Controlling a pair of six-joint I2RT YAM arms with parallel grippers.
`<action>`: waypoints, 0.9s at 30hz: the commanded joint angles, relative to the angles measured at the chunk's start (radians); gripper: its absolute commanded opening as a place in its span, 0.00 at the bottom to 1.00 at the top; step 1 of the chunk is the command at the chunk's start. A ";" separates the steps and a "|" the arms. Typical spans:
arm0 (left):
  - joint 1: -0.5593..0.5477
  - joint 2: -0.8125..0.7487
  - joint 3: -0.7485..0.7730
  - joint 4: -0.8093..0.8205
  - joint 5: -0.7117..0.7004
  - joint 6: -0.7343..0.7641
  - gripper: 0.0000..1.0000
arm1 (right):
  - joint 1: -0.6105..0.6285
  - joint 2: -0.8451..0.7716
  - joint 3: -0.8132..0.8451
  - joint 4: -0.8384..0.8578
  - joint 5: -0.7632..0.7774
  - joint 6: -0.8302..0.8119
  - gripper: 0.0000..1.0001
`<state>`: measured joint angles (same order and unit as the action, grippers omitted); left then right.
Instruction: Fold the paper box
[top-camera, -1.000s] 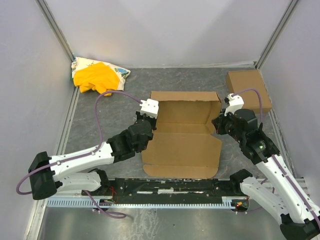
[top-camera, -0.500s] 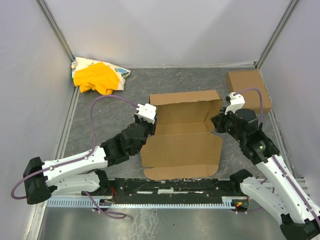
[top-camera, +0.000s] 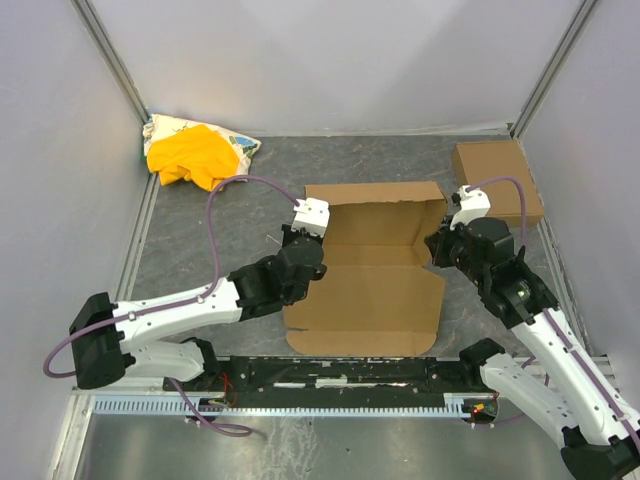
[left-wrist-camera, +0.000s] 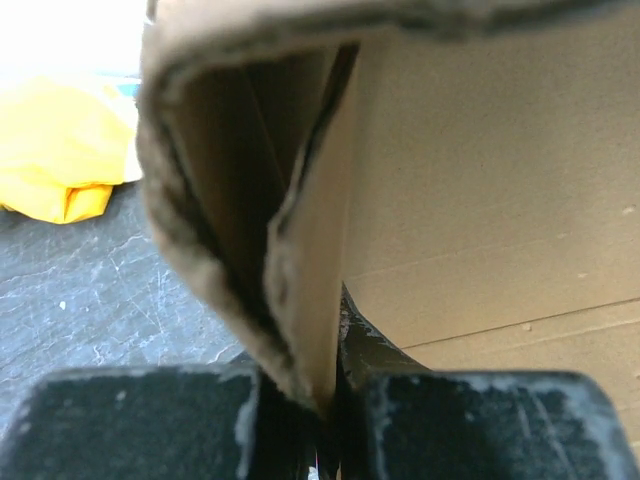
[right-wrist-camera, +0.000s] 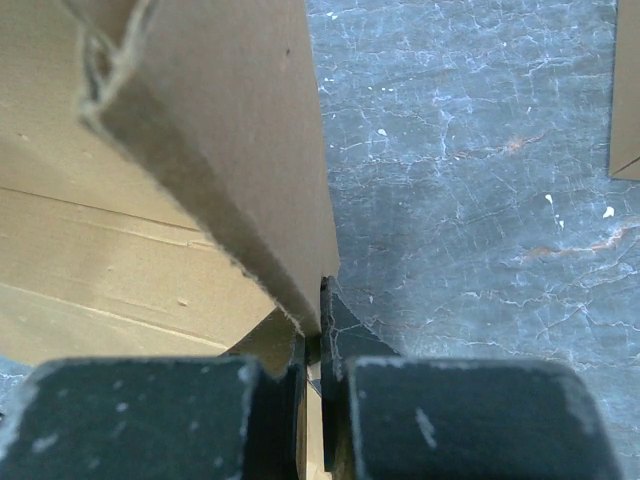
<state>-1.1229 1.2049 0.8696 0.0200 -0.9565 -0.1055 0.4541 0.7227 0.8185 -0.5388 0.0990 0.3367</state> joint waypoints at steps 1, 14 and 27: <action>-0.015 0.025 0.028 -0.091 -0.103 0.001 0.11 | 0.005 -0.004 0.050 0.115 -0.004 0.028 0.02; -0.016 -0.169 -0.138 0.017 0.129 -0.090 0.50 | 0.006 0.005 0.036 0.142 0.068 0.078 0.02; -0.020 -0.074 -0.036 -0.118 0.052 -0.106 0.03 | 0.006 -0.001 0.038 0.134 0.103 0.086 0.02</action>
<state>-1.1297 1.0954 0.7807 -0.0071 -0.8860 -0.2127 0.4686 0.7383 0.8185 -0.5167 0.1383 0.3943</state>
